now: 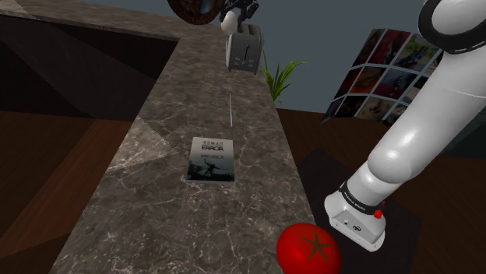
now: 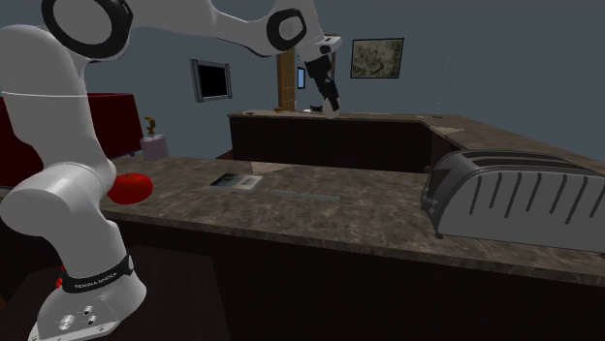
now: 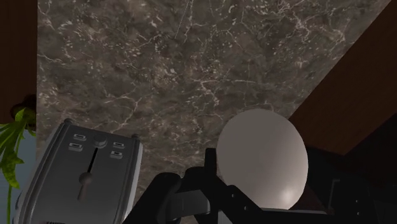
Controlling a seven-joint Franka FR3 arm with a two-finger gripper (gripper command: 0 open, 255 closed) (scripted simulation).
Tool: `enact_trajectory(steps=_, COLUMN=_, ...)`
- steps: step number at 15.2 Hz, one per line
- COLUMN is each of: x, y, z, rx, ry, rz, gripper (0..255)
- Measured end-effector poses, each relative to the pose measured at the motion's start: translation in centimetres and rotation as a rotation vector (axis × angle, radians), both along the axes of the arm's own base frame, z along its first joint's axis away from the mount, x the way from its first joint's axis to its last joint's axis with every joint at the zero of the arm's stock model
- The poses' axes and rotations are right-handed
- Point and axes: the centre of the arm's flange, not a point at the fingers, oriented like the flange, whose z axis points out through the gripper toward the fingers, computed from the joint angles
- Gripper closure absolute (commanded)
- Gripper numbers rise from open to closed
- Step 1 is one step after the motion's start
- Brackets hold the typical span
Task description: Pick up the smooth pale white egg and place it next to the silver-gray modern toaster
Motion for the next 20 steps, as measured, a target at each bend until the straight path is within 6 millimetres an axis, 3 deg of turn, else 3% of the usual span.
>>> enact_trajectory(steps=16, x=11.6, y=-18.7, z=-0.2, rx=-0.001, ry=-0.001, rz=0.001, gripper=255)
enact_trajectory(steps=20, x=11.8, y=-19.3, z=-2.1, rx=0.000, ry=0.001, rz=0.001, gripper=255)
